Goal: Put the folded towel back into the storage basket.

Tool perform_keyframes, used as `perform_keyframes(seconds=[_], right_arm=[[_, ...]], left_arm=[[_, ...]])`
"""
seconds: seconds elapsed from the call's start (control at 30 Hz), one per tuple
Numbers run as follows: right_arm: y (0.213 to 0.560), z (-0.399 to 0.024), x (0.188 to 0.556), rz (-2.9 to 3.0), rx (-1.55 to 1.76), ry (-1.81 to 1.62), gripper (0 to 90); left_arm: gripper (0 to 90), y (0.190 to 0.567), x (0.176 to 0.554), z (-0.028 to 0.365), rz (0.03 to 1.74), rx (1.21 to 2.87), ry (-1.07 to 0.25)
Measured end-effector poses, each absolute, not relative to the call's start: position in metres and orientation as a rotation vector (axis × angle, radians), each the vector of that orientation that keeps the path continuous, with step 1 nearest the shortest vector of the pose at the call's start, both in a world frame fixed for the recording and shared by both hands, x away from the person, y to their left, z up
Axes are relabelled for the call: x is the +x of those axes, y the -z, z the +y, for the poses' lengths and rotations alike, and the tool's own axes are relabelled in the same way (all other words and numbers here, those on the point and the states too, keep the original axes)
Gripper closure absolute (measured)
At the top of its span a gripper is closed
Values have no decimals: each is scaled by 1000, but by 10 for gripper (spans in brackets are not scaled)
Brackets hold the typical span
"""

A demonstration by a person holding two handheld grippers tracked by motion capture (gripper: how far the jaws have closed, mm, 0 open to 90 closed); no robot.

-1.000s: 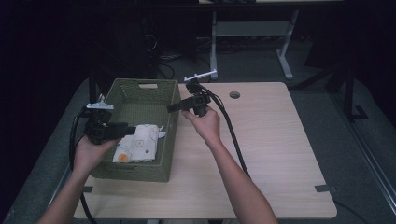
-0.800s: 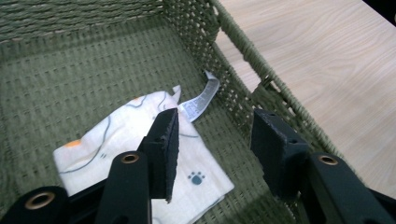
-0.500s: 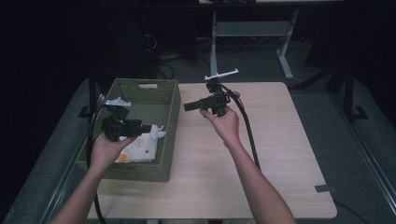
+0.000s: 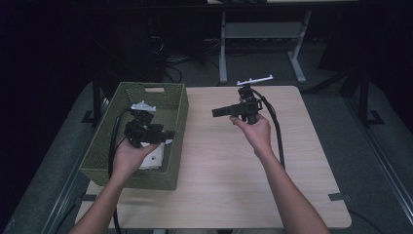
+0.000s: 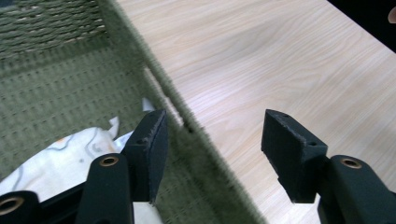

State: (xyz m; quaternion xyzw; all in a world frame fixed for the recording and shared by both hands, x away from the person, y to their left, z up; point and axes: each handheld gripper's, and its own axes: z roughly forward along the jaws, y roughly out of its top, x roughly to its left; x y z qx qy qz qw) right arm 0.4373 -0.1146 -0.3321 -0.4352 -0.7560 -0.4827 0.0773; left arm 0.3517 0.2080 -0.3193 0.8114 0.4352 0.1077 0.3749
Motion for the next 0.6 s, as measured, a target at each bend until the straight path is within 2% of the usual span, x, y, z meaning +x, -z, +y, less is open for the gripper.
perform_keyframes(seconds=[0.6], right_arm=[[344,-181,422,-2241,-1387,1436,372]], left_arm=[[323,325,347,154,1088,2084,-263]])
